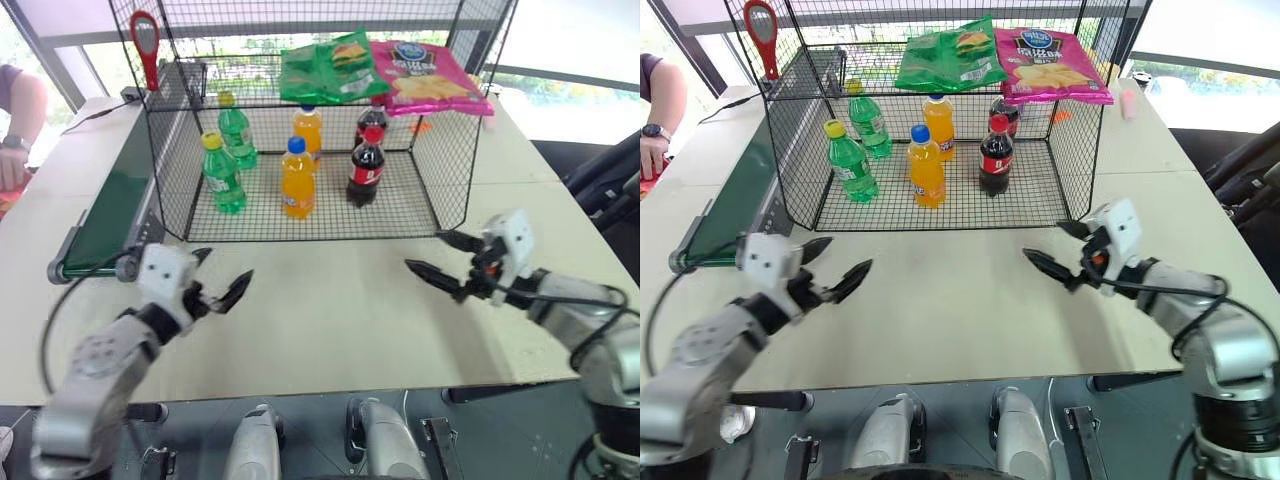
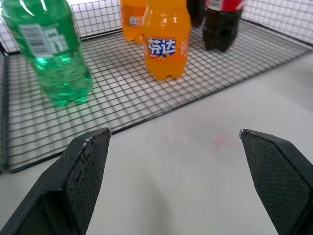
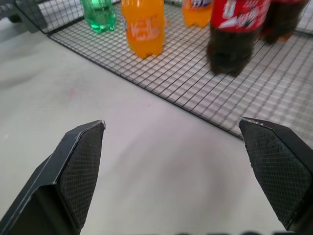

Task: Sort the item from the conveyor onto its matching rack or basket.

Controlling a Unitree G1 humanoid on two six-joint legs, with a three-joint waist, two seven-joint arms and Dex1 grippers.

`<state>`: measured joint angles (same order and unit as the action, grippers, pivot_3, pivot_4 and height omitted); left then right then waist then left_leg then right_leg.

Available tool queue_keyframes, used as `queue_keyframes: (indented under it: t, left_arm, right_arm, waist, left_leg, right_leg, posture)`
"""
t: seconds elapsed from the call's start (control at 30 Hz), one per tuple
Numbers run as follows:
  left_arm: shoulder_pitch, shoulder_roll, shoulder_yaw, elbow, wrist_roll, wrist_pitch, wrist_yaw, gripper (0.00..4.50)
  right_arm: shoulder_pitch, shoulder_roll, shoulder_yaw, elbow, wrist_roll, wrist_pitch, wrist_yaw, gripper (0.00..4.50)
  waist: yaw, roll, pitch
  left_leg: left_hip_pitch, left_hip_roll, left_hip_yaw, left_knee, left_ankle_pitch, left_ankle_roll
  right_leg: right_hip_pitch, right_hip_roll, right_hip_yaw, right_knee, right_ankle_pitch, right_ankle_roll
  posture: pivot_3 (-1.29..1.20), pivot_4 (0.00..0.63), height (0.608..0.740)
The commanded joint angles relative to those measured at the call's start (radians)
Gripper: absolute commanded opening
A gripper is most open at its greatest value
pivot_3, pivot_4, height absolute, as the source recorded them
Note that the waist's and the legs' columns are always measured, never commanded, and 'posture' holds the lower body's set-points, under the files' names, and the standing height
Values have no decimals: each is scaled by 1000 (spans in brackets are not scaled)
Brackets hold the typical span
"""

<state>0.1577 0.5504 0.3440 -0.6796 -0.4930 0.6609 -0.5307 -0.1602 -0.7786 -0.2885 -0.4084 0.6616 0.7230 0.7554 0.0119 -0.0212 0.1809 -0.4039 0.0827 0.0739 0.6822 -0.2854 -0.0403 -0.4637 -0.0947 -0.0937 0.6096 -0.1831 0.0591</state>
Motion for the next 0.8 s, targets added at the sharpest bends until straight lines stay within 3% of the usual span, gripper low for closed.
queue_keyframes:
  t: [0.03, 0.2, 0.8]
  left_arm:
    - [25, 42, 82, -28, -77, 20, -53, 4443]
    - [46, 86, 69, -3, -68, -5, -84, 4443]
    - [-2, 67, 52, -2, -155, 32, -34, 4443]
  right_arm:
    - [-12, -52, -27, -40, 64, 30, 67, 4500]
    - [-31, -84, 0, -30, 59, 26, 95, 4500]
    - [-48, -51, 60, -21, 13, -9, 54, 4500]
  waist:
    - [1, 0, 0]
    - [0, 0, 0]
    - [1, 0, 0]
  left_leg:
    - [0, 0, 0, 0, 0, 0]
    - [1, 0, 0, 1, 0, -1]
    - [-2, 0, 0, 0, -1, 0]
  right_leg:
    - [0, 0, 0, 0, 0, 0]
    - [2, 0, 0, -2, 0, 0]
    - [1, 0, 0, -5, 1, 0]
  posture:
    - [0, 150, 740]
    - [0, 150, 740]
    - [0, 150, 740]
